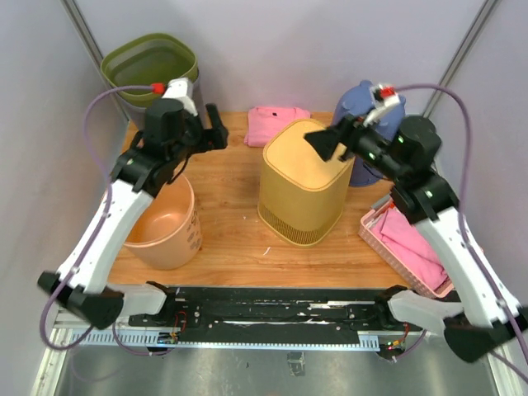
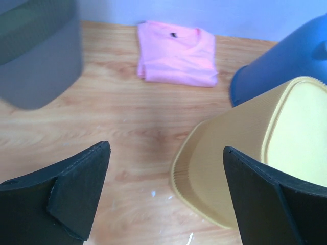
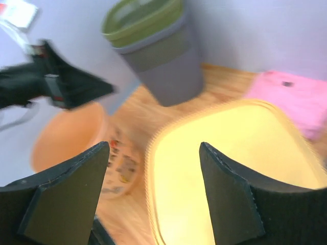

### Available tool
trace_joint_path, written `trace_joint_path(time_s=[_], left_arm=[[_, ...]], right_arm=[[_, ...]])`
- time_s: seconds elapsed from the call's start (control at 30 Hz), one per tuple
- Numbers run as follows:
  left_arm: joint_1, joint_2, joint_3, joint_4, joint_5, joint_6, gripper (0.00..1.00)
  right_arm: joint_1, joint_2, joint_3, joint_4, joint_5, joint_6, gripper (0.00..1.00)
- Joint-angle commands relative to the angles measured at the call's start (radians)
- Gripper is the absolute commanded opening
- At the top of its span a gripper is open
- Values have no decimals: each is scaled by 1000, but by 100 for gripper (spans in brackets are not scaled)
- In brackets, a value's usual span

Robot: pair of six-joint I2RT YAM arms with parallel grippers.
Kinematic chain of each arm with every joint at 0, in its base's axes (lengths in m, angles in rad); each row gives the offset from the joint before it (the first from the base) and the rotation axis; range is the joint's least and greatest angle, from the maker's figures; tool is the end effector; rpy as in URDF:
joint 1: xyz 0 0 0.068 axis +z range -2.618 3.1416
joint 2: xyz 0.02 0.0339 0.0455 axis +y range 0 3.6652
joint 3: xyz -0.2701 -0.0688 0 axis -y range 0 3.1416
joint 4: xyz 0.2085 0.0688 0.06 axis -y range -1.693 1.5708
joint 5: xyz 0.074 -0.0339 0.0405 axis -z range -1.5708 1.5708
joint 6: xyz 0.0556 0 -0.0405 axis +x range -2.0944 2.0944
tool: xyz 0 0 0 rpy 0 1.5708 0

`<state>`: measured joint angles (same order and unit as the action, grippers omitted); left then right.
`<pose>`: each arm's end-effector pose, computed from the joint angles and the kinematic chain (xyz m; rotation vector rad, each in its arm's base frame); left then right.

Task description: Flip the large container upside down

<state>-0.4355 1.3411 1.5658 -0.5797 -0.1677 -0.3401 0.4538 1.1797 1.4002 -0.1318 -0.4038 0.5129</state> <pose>0.2480 -0.1051 0.4367 -0.0208 1.9370 -0.3584 0.1989 0.1213 0.4784 -0.3004 1.5573 1.0667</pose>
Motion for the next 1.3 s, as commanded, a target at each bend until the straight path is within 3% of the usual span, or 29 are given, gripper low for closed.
trace_joint_path(time_s=[0.0, 0.13, 0.3, 0.57, 0.67, 0.83, 0.97, 1.1, 1.27], left_arm=[[-5, -163, -72, -272, -207, -41, 97], [-5, -271, -111, -429, -221, -46, 98], [-5, -325, -212, -495, -128, -64, 98], [-6, -277, -357, -473, -81, -128, 90], [-6, -282, -417, -414, -82, -137, 77], [-5, -295, -406, -345, -47, -151, 35], [-5, -294, -310, -347, -14, -141, 3], [-5, -315, -175, -345, 52, -138, 0], [-5, -333, -108, -269, 251, -195, 0]], right_arm=[[8, -201, -142, -291, 368, -295, 73], [7, -325, -242, -412, 489, -330, 73], [8, -430, -336, -469, 394, -314, 74], [8, -411, -506, -269, 278, -142, 73], [8, -339, -563, -23, 246, -62, 73], [9, -112, -545, 338, 245, 57, 72], [9, 100, -352, 291, 195, 69, 68], [2, 128, -227, 120, 190, 22, 69], [-45, -60, -325, 61, 282, -17, 74]])
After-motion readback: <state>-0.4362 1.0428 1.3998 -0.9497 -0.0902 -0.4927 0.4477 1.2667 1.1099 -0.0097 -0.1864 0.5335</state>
